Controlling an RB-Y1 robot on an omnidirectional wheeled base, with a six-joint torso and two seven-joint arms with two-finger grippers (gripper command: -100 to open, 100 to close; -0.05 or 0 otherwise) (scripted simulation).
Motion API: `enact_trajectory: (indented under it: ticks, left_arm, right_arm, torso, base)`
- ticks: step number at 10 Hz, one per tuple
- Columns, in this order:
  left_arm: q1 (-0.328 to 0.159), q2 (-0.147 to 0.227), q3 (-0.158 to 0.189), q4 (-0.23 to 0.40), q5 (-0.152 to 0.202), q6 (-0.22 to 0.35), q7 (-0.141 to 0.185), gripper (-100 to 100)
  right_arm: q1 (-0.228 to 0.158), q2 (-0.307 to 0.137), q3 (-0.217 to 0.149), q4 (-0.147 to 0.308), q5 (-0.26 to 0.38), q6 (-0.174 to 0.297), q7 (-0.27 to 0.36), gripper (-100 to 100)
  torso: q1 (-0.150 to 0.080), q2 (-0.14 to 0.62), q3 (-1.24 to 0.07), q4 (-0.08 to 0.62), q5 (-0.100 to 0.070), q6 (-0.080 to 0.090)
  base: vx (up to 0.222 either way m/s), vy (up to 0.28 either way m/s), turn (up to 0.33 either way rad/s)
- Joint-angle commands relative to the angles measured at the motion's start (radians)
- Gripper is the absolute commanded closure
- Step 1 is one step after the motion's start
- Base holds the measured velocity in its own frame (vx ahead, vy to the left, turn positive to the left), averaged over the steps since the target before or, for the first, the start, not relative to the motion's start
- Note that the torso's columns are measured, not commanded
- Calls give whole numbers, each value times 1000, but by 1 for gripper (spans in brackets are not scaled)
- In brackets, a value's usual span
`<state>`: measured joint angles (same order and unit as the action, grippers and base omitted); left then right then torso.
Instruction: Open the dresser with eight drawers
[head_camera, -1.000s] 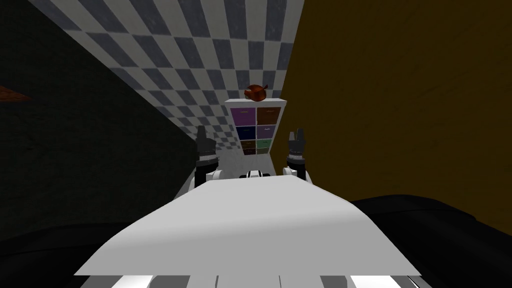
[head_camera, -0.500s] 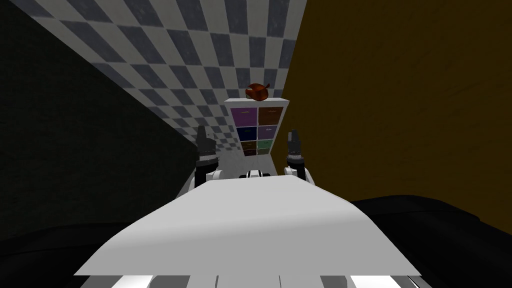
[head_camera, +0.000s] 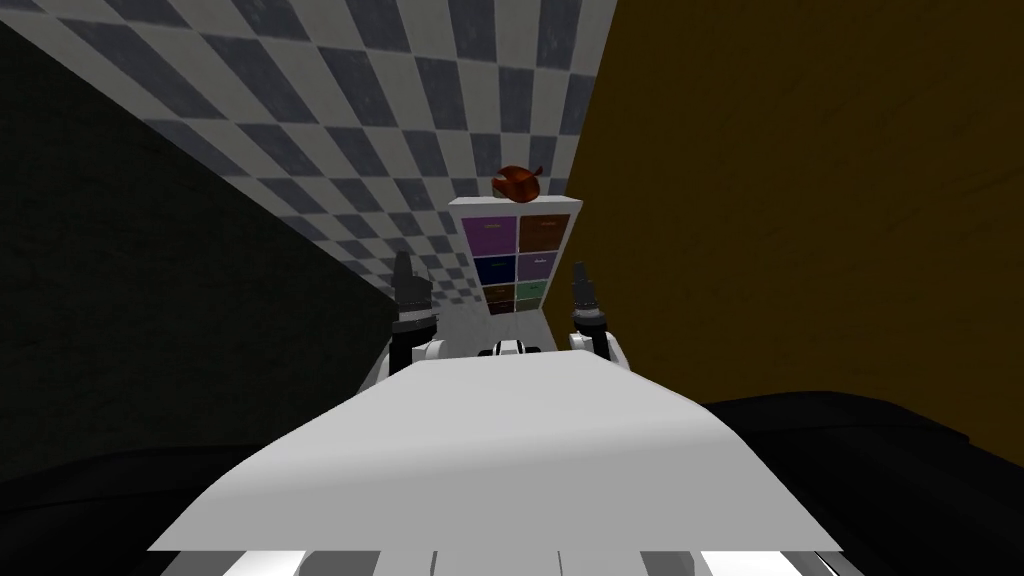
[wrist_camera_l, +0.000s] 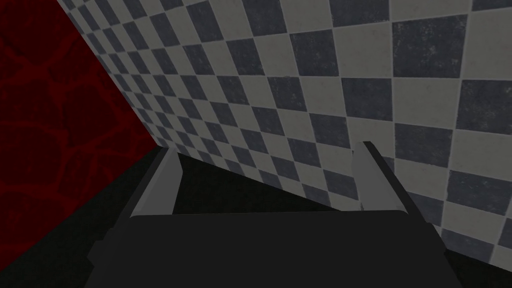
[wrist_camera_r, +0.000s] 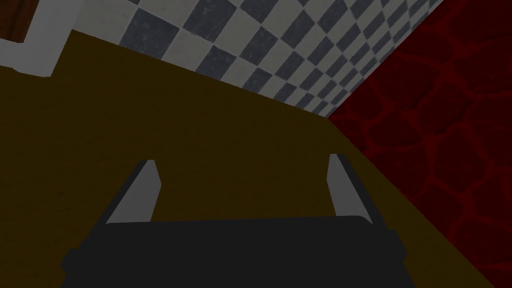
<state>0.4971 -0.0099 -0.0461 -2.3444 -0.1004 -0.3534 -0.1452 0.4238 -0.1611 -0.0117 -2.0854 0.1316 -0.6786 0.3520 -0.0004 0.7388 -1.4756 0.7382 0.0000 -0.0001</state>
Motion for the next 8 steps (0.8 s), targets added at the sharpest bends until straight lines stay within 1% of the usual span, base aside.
enact_trajectory:
  ticks: [1, 2, 3, 4, 5, 6, 7, 8]
  left_arm:
    - [0, 0, 0, 0, 0, 0, 0, 0]
    - [0, 0, 0, 0, 0, 0, 0, 0]
    - [0, 0, 0, 0, 0, 0, 0, 0]
    - [0, 0, 0, 0, 0, 0, 0, 0]
    - [0, 0, 0, 0, 0, 0, 0, 0]
    - [0, 0, 0, 0, 0, 0, 0, 0]
    - [0, 0, 0, 0, 0, 0, 0, 0]
    - [0, 0, 0, 0, 0, 0, 0, 0]
  right_arm:
    - [-14, -9, -8, 27, 21, -12, 67, -100]
    - [-27, -16, -15, 52, 40, -22, 102, -100]
    - [-27, -16, -15, 52, 40, -22, 121, -100]
    - [-41, -21, -22, 78, 60, -32, 154, -100]
    - [-41, -21, -22, 78, 60, -32, 179, -100]
    - [-55, -26, -30, 104, 80, -43, 209, -100]
    - [-55, -26, -30, 104, 80, -43, 237, -100]
    - [-69, -30, -38, 131, 101, -54, 266, -100]
  torso:
    - [0, -1, -1, 0, 0, 0]
    - [-1, 0, 0, 0, 0, 0]
    - [1, -2, -1, 0, 0, 0]
    - [1, -1, -1, 0, 0, 0]
    - [2, -1, -1, 0, 0, 0]
    - [0, 0, 0, 0, 0, 0]
    - [1, -2, -1, 0, 0, 0]
    - [0, 0, 0, 0, 0, 0]
  base:
    - [55, 62, -43]
    - [71, 87, -68]
    - [65, 87, -47]
    - [72, 102, -86]
    - [59, 82, -46]
    - [82, 98, -100]
    - [61, 93, -39]
    - [55, 94, -78]
